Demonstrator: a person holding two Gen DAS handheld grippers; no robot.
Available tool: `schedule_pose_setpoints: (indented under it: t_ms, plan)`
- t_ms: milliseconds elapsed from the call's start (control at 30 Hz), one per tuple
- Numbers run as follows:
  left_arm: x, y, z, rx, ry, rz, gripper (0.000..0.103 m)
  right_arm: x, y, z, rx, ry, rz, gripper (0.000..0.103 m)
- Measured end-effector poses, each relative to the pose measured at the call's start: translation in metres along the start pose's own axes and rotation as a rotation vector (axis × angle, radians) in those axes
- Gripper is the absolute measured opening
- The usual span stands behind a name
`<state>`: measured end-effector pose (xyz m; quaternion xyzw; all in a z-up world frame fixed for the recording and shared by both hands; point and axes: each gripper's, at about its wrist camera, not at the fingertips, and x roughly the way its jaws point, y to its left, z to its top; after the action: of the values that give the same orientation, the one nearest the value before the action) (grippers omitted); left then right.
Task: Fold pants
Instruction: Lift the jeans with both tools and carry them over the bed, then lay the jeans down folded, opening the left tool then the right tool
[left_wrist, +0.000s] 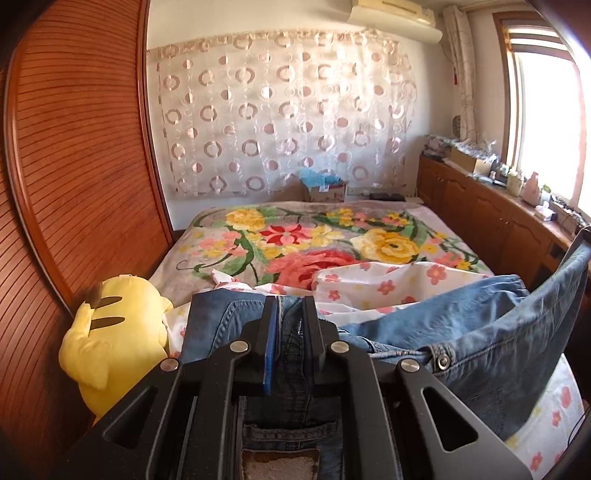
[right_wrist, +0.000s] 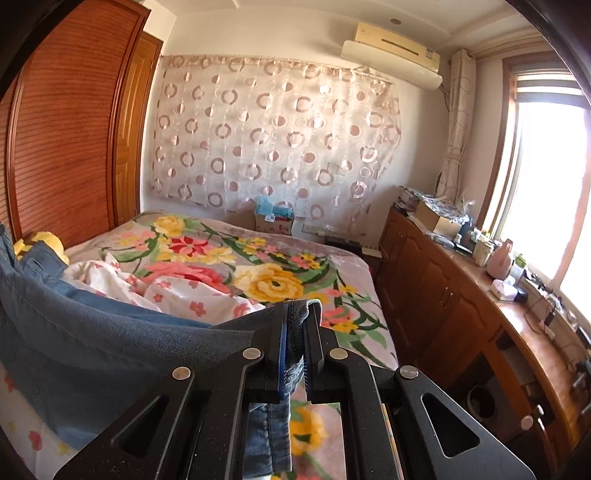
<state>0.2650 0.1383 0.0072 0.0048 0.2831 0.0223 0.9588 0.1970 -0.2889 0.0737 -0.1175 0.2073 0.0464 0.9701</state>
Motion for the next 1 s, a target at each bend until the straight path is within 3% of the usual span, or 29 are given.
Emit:
schedule_pose_setpoints:
  t_ms: [333, 633, 733, 867, 933, 967, 1000]
  plan:
    - [0.084, 0.006, -0.001, -0.017, 0.122, 0.025, 0.014, 0.118, 0.023, -0.002, -0.030, 0.179, 0.019, 0.007]
    - [0.091, 0.001, -0.002, 0.016, 0.149, 0.048, 0.017, 0.172, 0.021, 0.017, 0.013, 0.310, 0.025, 0.007]
    - [0.085, 0.005, 0.000, -0.003, 0.142, 0.047, 0.027, 0.172, 0.008, 0.028, 0.064, 0.304, 0.050, 0.008]
    - [0.074, 0.006, 0.000, 0.010, 0.133, 0.055, 0.050, 0.162, -0.006, 0.031, 0.116, 0.267, 0.053, 0.041]
    - [0.067, 0.006, 0.000, 0.007, 0.126, 0.031, 0.061, 0.152, -0.012, 0.027, 0.133, 0.250, 0.084, 0.042]
    - [0.064, 0.005, -0.001, 0.004, 0.124, 0.012, 0.076, 0.149, -0.012, 0.025, 0.131, 0.248, 0.094, 0.042]
    - [0.062, 0.003, -0.002, 0.003, 0.124, -0.014, 0.084, 0.146, -0.012, 0.025, 0.122, 0.248, 0.098, 0.042]
